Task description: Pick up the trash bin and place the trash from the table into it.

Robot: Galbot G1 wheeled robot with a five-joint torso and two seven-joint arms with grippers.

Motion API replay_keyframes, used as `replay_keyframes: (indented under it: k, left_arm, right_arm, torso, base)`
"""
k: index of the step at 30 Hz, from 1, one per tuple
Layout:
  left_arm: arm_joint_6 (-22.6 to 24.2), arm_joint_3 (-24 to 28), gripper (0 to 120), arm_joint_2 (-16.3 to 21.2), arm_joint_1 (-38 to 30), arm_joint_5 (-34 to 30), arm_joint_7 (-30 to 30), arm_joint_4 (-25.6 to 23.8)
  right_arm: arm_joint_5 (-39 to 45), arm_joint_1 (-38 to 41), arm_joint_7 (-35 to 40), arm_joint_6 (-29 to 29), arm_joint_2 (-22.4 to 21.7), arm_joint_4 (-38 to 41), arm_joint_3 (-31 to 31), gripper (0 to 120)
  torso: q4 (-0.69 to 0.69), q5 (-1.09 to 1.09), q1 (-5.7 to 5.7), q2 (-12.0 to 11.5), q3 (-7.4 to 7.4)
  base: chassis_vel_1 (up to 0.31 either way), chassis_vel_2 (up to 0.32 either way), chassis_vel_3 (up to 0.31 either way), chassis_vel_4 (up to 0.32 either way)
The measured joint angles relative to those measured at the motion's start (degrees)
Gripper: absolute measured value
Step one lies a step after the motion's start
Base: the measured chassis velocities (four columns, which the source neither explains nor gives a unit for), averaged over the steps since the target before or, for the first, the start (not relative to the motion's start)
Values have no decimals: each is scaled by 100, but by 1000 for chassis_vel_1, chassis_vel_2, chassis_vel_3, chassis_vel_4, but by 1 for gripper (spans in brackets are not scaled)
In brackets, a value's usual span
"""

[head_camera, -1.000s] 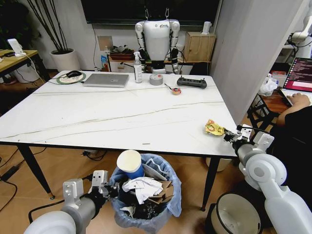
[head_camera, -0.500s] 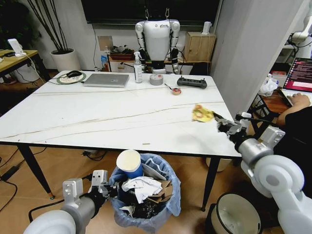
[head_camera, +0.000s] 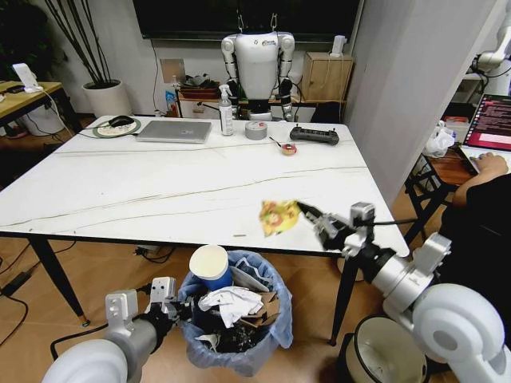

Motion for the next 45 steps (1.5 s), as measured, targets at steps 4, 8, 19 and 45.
replay_keyframes:
  k: [4,8,19,45]
  left_arm:
    - [0,4,2,-33,-7,-14,-11,12]
    - [0,5,2,-61,-15,-18,-30,27]
    - [0,89,2,-104,-82,-32,-88,40]
    - [0,100,2,-114,-61,-17,-91,-40]
  right_arm:
    - [-228,-184,-719,88,-107,147,-45,0]
    - [-499,-296,-978,104,-164,198,-86,0]
    - [-1740,-517,-964,129,-165,-144,-525,0]
    - [-2260,-588,-1009,376,-149,-373,-470,56]
  torso:
    - [0,0,0,0,0]
    - [0,-1,0,0,0]
    - [0,0,0,0,0]
    - [0,0,0,0,0]
  base:
    - [0,0,0,0]
    - [0,0,0,0]
    - [0,0,0,0]
    - [0,0,0,0]
